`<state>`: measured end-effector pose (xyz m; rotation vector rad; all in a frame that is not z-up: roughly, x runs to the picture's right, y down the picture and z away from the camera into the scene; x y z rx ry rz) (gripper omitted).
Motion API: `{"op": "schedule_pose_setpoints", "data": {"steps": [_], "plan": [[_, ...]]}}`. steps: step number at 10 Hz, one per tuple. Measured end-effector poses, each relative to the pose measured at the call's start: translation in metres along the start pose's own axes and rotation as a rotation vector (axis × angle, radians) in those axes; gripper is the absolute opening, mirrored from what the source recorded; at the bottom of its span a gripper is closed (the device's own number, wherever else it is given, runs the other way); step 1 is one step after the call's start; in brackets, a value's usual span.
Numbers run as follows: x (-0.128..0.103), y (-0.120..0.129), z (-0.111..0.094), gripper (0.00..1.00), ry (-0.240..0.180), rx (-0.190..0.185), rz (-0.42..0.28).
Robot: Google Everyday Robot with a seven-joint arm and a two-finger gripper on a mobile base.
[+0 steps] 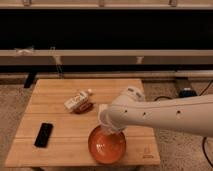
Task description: Place the ceramic cup in the ceramic bowl
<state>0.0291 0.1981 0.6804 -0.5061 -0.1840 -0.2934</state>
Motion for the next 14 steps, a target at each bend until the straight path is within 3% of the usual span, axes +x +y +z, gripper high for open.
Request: {"op": "schedule_pose_setpoints", "data": {"steps": [2,4,6,8,11,14], "plan": [[0.001,0.017,0.027,0.21,0.074,-0.039,0.002],[0.007,0.029,0.037,0.41,0.109,-0.052,0.018],[0.013,0.032,0.032,0.61,0.112,-0.042,0.046],[0.014,0.031,0.024,0.78,0.085,-0.029,0.061],[0.016,0.022,0.005,0.8,0.01,0.008,0.095],[0.017,0.01,-0.008,0.8,-0.028,0.047,0.105]]}}
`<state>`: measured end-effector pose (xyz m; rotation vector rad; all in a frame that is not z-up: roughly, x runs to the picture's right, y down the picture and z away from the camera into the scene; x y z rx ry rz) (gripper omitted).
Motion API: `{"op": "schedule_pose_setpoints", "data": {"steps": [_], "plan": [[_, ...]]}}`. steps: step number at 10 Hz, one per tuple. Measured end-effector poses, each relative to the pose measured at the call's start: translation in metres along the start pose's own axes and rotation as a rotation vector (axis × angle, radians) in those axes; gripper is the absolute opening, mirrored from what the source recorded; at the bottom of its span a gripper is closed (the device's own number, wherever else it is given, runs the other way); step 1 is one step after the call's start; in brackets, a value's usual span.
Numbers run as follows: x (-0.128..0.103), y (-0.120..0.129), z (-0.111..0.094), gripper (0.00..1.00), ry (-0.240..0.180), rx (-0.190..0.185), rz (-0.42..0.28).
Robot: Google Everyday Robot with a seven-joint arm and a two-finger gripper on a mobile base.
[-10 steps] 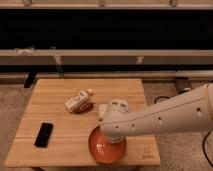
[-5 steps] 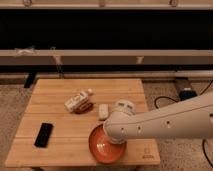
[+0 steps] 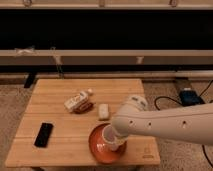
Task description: Place the ceramic cup in the ceramic bowl
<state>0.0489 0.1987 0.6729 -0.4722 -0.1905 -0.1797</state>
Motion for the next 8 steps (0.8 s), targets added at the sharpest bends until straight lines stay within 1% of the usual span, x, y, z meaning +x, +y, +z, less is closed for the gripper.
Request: {"op": "schedule_pose_setpoints", "data": {"steps": [3,4,6,8], "plan": [[0.005,-0.022,-0.014,0.8,-0.021,0.048,0.009],[0.005,-0.027,-0.019,0.8,-0.027,0.058,0.009],[-0.003,-0.033,-0.017,0.8,-0.039,0.056,-0.006],[0.0,-0.032,-0.017,0.8,-0.036,0.056,0.0]]}}
